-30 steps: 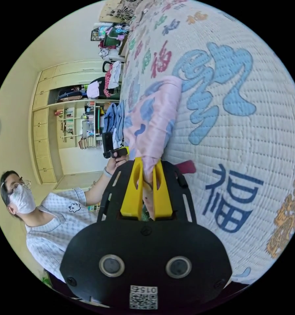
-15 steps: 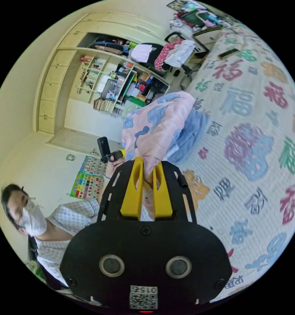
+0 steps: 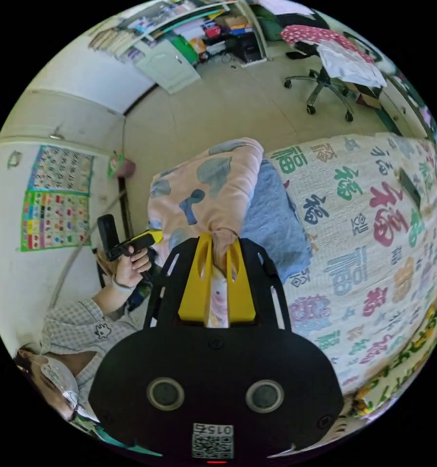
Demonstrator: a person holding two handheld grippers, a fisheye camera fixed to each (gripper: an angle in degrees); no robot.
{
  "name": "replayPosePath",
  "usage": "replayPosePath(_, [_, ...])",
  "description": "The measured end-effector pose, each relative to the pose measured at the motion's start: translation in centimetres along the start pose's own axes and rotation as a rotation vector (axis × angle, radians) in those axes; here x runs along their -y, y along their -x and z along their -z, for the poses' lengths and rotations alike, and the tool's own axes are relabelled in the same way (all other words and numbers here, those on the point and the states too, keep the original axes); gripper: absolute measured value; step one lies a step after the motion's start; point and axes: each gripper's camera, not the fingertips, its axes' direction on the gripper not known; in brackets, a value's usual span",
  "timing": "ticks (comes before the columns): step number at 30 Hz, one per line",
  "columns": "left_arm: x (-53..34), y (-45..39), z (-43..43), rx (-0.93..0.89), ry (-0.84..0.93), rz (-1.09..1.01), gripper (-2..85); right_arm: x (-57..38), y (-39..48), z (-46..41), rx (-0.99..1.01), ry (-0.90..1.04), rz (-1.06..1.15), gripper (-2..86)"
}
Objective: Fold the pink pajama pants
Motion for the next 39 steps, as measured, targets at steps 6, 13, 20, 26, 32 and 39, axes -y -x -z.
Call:
replayPosePath(6, [-3.7, 2.1, -2.6, 0.122, -0.108, -0.037, 7.1, 5.8, 1.4, -5.2, -0.148, 0.126, -0.001, 5.0])
replayPosePath(13, [-6.5, 3.1, -5.1, 0.209, -0.108, -0.175, 7.3, 6.6, -0.2, -8.5, -0.031, 0.082, -0.095, 5.8])
replayPosePath(20, [-9.3, 5.7, -6.5, 0.154, -0.100, -0.121, 7.9, 2.9, 1.5, -6.1, -0.027, -0.067, -0.163, 8.2])
replayPosePath(26, [-13.7, 6.0, -5.8, 0.144, -0.125, -0.128, 8.2, -7.4, 1.6, -3.3, 0.081, -0.269, -0.214, 6.5])
replayPosePath(32, [-21.6, 2.9, -9.6, 0.198, 0.034, -0.345, 7.9, -24.5, 2.9, -4.5, 0.176, -0.469, -0.283, 6.7])
replayPosePath(39, [-34.7, -1.2, -22.0, 0.071, 0.526, -0.586, 8.1, -45.8, 4.3, -8.1, -0.058, -0.502, -0.651, 7.1])
